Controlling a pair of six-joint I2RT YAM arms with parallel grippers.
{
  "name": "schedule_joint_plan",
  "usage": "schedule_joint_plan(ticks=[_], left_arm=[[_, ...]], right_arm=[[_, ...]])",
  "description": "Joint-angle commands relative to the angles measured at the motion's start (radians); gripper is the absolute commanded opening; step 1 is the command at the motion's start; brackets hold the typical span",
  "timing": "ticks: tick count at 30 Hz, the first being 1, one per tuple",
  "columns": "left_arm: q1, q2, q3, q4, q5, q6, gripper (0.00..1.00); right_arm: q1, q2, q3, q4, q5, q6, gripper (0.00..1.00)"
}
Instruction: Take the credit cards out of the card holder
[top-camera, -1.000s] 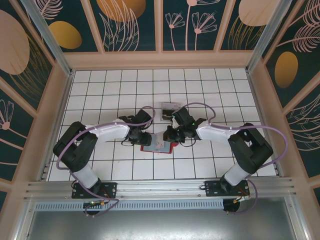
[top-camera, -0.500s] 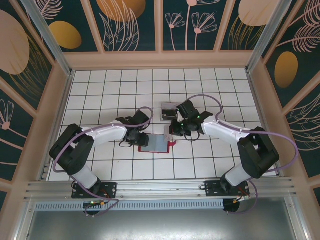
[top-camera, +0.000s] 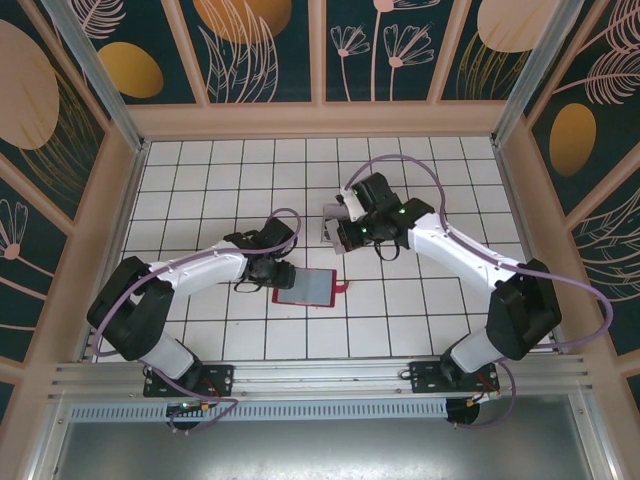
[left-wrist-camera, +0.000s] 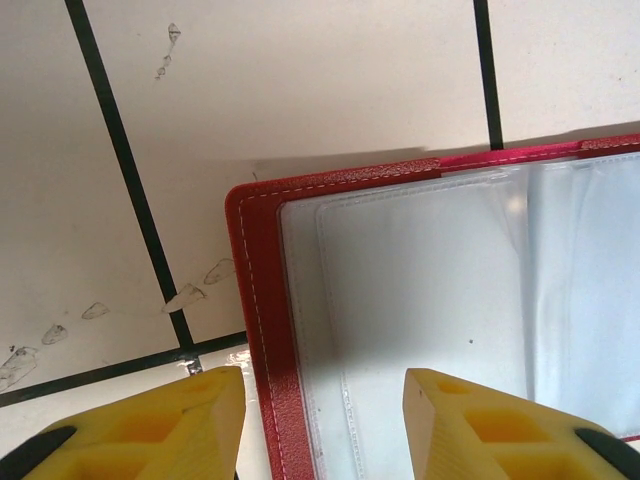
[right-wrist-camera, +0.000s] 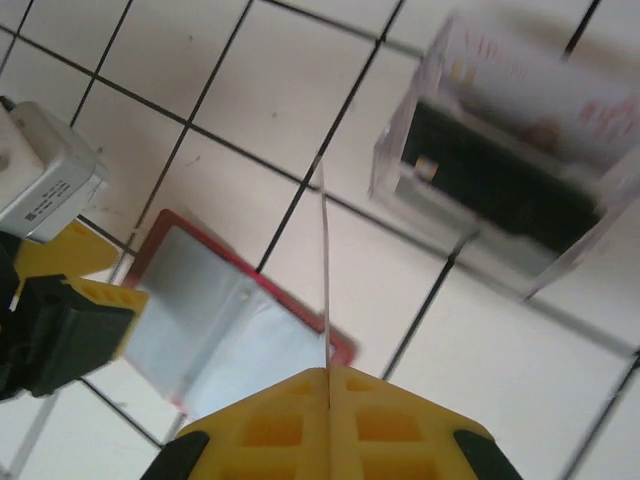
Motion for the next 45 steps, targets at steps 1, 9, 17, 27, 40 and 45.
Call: schedule_joint_plan(ticks=[1,9,17,27,40,45], left_arm=[[0.007,-0.018,0.009,0.002,-0.003,-0.006,0.47],[0.007,-0.029,0.005,0.009,-0.028,-0.005,0.48],[0.007,-0.038,-0.003,-0.002,-0.045,-0.006,0.5],[0.009,-0.042,-0.009,-0.011,-0.052,-0.012,0.51],[0.008,-0.045,-0.023,-0.012,-0.053,-0.029,0.51],[0.008,-0.053,-0.023,-0.016,-0.051,-0.035,0.52]], right_arm=[[-0.005,0.011,0.069,-0.084,0.098,-0.294,0.0],[-0.006,0.062,0.19,-0.183,0.121,-0.804,0.0],[-0.042,0.245,0.385,-0.375,0.145,-1.031,0.0],[-0.087,0.477,0.634,-0.504,0.163,-1.107,0.0],[-0.094,0.631,0.819,-0.562,0.157,-1.146,0.0],[-0.094,0.674,0.838,-0.576,0.147,-1.148,0.0]])
